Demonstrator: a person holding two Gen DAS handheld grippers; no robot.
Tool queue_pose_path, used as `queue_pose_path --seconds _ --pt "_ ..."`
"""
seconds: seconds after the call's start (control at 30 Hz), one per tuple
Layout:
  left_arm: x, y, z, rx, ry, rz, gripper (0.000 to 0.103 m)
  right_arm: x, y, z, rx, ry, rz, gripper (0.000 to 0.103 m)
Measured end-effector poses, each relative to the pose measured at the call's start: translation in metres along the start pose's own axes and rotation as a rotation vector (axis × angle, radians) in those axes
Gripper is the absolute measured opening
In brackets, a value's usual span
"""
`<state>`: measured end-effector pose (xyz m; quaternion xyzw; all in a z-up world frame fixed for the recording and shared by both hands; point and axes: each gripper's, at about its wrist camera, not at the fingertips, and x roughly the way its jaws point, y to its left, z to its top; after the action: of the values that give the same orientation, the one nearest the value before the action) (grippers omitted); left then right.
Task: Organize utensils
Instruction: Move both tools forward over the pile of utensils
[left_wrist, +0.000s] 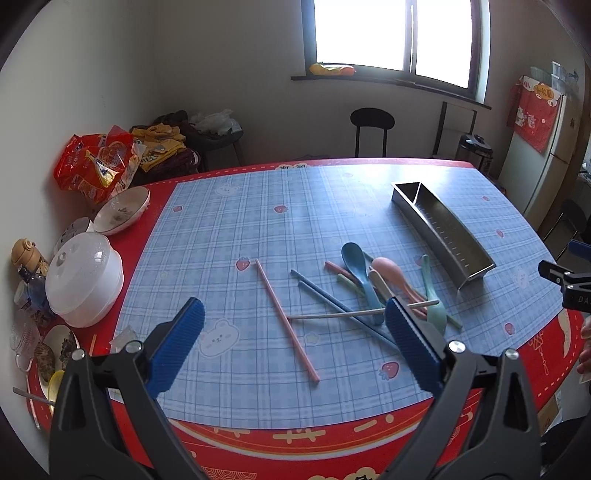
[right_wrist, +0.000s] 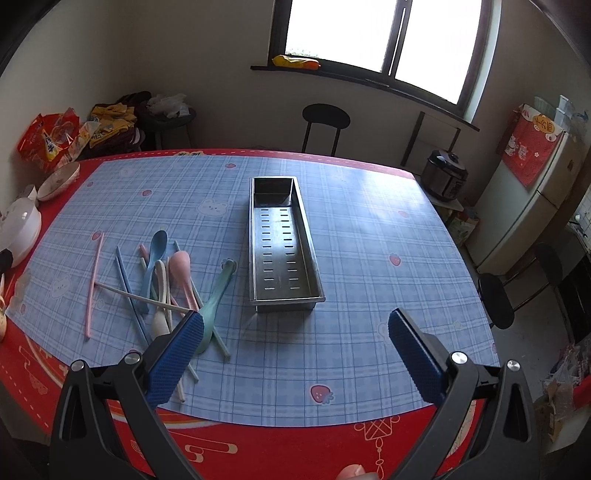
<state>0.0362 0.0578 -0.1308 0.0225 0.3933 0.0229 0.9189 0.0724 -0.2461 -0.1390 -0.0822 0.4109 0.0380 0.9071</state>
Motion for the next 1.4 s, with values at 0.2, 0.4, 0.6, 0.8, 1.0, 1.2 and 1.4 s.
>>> queue_pose_path --seconds 0.2,0.4,0.6,0.8,1.0,1.2,1.4 --pt "0.020 0.001 -0.016 -0.055 0.072 0.042 0.093 0.027 0.011 0.003 -0.099 0.038 0.104 0.098" --pt "0.031 -0.004 -0.025 -0.117 0.128 0.088 0.089 0.060 0.020 0.011 -0.202 0.104 0.234 0.098" --pt "0.032 -0.002 -0.032 -0.214 0.179 0.197 0.089 0.091 0.034 0.015 -0.331 0.152 0.420 0.097" --pt "0.033 0.018 -0.040 -0.314 0.199 0.193 0.087 0.111 0.061 0.019 -0.457 0.193 0.487 0.076" --pt "0.063 0.044 -0.045 -0.320 0.252 0.128 0.076 0.133 0.088 0.024 -0.502 0.250 0.496 0.060" --pt "0.089 0.060 -0.045 -0.257 0.265 0.087 0.069 0.141 0.130 0.017 -0.609 0.298 0.505 0.046" --pt "0.105 0.075 -0.049 -0.242 0.278 0.025 0.062 0.147 0.168 0.013 -0.668 0.345 0.504 0.031"
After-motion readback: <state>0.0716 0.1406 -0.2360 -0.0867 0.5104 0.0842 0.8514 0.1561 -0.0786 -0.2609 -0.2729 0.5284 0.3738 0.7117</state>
